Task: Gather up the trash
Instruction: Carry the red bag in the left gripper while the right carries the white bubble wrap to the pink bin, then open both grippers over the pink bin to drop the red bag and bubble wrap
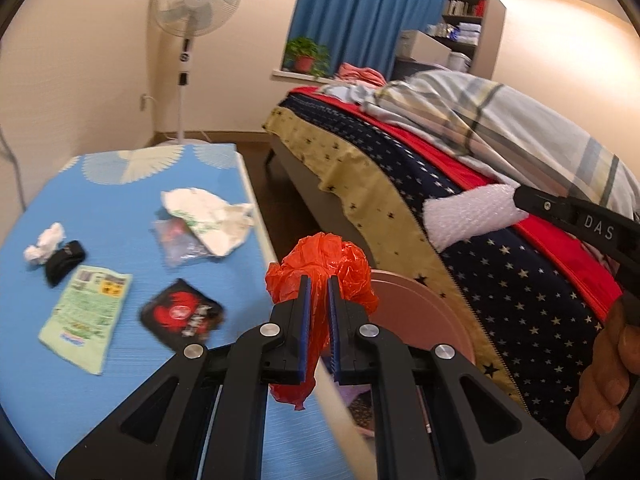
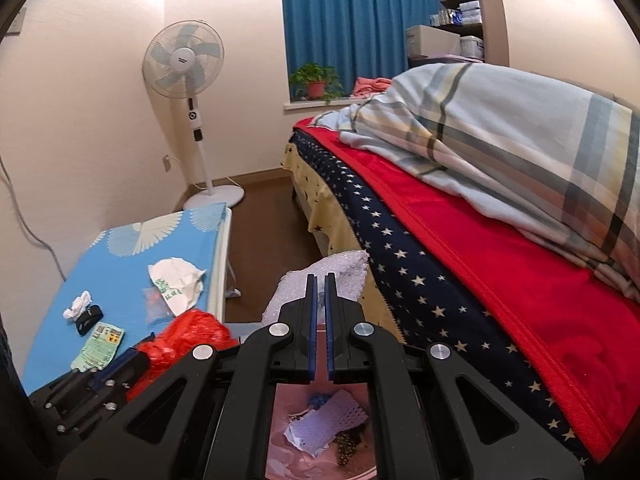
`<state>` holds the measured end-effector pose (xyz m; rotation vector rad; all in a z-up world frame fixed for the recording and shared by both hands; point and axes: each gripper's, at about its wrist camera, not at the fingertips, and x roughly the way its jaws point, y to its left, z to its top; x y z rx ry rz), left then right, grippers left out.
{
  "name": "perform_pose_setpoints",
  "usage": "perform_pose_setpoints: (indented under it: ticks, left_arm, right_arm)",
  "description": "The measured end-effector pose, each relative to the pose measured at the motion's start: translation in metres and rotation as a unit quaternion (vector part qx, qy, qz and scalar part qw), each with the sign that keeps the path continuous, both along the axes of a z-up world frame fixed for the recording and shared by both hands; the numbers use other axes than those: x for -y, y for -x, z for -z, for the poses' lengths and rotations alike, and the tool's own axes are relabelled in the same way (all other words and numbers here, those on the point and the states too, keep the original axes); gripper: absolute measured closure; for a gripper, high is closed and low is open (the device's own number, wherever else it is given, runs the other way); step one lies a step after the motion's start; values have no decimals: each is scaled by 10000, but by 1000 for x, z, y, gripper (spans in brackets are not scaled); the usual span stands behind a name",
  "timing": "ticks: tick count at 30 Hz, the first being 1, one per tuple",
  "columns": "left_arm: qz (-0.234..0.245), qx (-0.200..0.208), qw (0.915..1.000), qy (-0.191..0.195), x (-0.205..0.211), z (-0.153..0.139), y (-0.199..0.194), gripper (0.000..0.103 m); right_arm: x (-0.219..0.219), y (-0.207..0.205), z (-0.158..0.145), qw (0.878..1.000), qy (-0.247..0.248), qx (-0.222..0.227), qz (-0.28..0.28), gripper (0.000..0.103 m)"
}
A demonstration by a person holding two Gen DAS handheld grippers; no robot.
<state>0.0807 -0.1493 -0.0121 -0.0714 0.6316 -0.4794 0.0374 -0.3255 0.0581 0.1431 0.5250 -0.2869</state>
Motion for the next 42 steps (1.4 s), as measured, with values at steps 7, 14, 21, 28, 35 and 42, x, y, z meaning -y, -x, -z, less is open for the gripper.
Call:
perform_pose_setpoints:
  ticks: [7,14,21,28,35,42]
  left_arm:
    - [318,-132,9993,-143,30,16,-1,95]
    - [451,-311,9984,-128,36,26,-5,95]
    - [729,-552,9954,278,38,29,-6,86]
    - [687,-520,9959,272,35,28,-4,86]
    - [595,-356,9971,302,22,18,-2,86]
    - [249,-148,9990,344,-8,6,0,86]
  right_arm:
    - [8,-1,7,9998,-8,-125,167,99]
    - [10,-3,11,9996,-18,-187,230,99]
    - [18,-2,13,9987,-165,-220,437,86]
    - [20,2,11,9984,-252,-148,488,74]
    - [11,2,7,9991,-276,-30,312,74]
    - [-4,0,2,9994,-330,137,11,74]
